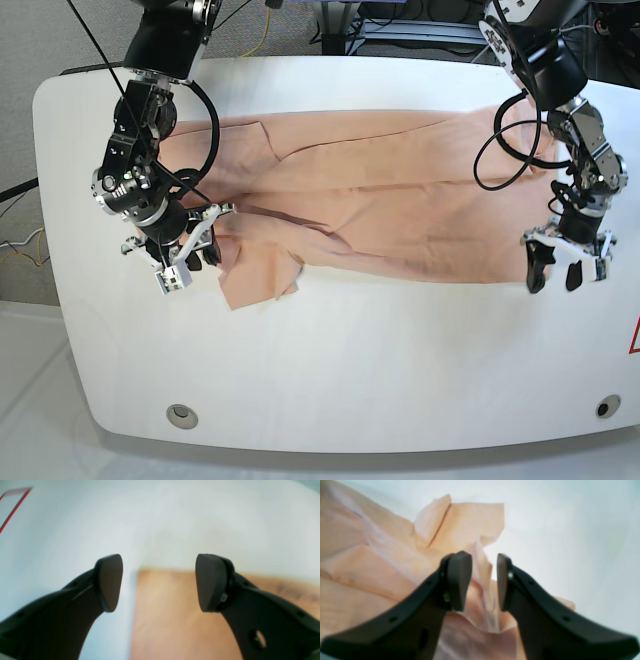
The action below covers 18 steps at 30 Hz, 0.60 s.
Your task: Fold the T-shirt properly
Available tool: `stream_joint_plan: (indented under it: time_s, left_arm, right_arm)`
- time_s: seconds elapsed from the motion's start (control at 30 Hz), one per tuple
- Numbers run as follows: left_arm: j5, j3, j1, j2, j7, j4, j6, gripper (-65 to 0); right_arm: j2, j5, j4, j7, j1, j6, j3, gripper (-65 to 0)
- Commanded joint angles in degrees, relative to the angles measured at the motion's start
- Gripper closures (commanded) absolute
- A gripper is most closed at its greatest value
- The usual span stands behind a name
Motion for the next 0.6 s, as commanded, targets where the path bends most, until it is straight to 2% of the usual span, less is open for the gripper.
stream_joint_plan:
  time_s: [0.0, 0.27, 0.33, 0.57]
  left_arm:
    - [-1.58, 4.55, -5.44, -0.84, -1.09, -4.62, -0.03, -43.5]
    - [-1.2, 8.62, -11.74, -0.35, -0.38, -13.92, -0.27, -43.6]
    - [-0.99, 8.94, -12.88, 0.89, 0.36, -16.36, -0.73, -43.8]
    - [-0.91, 8.39, -12.19, 1.54, 1.17, -17.18, -0.73, -43.6]
  right_arm:
    - [0.26, 0.87, -0.47, 2.23, 2.17, -0.05, -0.4, -17.6]
    - [0.43, 0.78, -6.57, 4.63, 4.46, -0.19, -0.49, -22.5]
    - [0.67, -0.13, -10.58, 5.98, 7.23, -0.32, 0.15, -23.8]
    - [1.28, -0.3, -14.58, 6.99, 9.35, -0.37, 0.35, -25.1]
